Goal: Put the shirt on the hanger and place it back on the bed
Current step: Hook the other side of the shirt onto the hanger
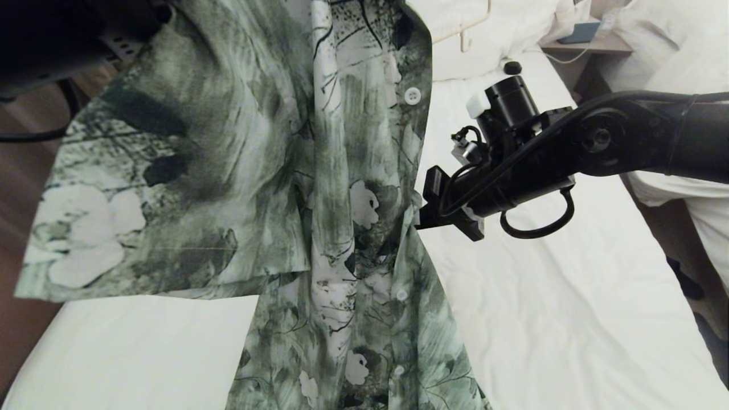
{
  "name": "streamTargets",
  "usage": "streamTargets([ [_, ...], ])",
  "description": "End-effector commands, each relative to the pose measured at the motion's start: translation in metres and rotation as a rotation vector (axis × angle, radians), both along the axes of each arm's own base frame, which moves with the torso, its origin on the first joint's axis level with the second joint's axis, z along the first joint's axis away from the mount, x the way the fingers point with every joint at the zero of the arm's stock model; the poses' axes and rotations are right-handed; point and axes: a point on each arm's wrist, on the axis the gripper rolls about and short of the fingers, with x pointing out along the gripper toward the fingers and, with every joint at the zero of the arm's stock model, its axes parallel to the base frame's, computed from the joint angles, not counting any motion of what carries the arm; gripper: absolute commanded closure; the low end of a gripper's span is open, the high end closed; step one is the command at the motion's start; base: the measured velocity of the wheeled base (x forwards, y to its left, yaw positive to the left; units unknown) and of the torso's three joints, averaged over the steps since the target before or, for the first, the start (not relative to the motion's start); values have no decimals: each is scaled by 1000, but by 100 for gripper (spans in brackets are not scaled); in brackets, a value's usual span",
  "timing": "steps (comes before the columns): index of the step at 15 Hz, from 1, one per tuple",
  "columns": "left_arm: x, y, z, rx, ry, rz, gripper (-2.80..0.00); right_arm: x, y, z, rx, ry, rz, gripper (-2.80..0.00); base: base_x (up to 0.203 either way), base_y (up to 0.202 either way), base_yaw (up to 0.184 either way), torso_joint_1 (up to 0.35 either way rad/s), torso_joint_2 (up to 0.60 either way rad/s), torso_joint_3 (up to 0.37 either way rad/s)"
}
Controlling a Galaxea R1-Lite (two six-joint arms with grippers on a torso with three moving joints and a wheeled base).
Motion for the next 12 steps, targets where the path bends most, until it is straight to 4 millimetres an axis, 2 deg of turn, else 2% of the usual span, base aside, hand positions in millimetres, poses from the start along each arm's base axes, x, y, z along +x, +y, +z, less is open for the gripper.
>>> streamTargets([
  [1,0,0,0,-2,2,-1,0,0,-2,2,4,3,-7,0,0,0,0,0,0,0],
  [6,-6,7,-17,30,31,-1,0,1,-42,28,55,-31,-124,0,0,0,0,0,0,0],
  [12,-11,0,-35,66,80,21,0,2,-65,40,96,-21,-232,0,0,0,0,0,0,0],
])
